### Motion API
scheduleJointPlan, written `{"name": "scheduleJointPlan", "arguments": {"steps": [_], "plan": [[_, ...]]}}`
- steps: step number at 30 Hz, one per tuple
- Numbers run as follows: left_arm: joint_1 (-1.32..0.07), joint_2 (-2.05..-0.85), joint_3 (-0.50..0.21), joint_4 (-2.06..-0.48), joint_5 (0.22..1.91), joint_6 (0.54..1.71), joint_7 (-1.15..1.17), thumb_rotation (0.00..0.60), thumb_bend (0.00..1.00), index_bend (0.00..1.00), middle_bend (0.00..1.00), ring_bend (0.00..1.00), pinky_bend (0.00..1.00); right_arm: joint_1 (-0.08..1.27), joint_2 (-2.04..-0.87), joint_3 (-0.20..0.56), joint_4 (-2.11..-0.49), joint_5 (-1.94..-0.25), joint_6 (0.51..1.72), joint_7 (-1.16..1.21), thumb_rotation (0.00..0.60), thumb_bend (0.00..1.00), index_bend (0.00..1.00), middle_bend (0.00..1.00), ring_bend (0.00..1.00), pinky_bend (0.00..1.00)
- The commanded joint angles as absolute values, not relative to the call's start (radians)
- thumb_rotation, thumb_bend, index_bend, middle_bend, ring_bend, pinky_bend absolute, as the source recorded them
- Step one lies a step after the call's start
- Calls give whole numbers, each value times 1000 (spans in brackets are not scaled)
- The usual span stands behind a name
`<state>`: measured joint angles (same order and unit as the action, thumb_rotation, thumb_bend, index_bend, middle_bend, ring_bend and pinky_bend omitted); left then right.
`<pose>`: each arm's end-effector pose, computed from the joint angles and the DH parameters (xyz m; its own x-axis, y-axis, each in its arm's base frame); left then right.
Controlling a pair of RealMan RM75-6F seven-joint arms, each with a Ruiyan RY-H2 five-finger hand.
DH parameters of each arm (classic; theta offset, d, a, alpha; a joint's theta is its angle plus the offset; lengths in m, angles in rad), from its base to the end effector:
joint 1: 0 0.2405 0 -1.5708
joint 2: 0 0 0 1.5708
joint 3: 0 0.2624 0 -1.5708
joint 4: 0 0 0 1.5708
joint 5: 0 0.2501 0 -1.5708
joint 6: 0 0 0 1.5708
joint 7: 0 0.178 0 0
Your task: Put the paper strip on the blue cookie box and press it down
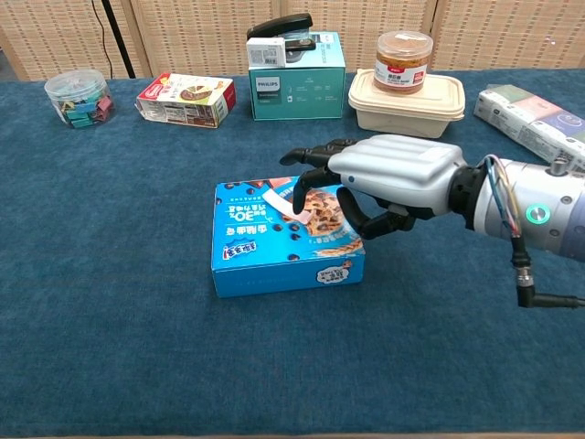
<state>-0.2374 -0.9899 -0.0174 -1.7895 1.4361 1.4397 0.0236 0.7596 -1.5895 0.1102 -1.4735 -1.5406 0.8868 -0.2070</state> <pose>-0.2850 0.2537 0.1398 0.3750 0.0284 0.9266 0.9240 -0.0921 -0.3712 -0.0924 -0.3315 -0.1082 0.5488 -0.2228 0.8057 -0.6516 -0.7178 0.2454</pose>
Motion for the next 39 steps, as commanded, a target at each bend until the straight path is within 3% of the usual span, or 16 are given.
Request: {"name": "scheduleJointPlan", "arguments": {"steps": [1, 27, 39], "plan": [[-234, -990, -20, -1790, 1439, 1438, 24, 600, 353, 0, 0, 0, 0, 762, -1593, 106, -1472, -1538, 890, -211, 600, 1000, 283, 0, 0, 0], [-214, -993, -40, -1789, 1460, 1418, 28, 600, 353, 0, 0, 0, 0, 765, -1598, 50, -1438, -1551, 921, -236, 600, 1000, 294, 0, 0, 0], [-211, -991, -46, -1789, 1467, 1409, 21, 600, 353, 0, 0, 0, 0, 772, -1596, 61, -1408, -1525, 915, -260, 600, 1000, 306, 0, 0, 0]]}}
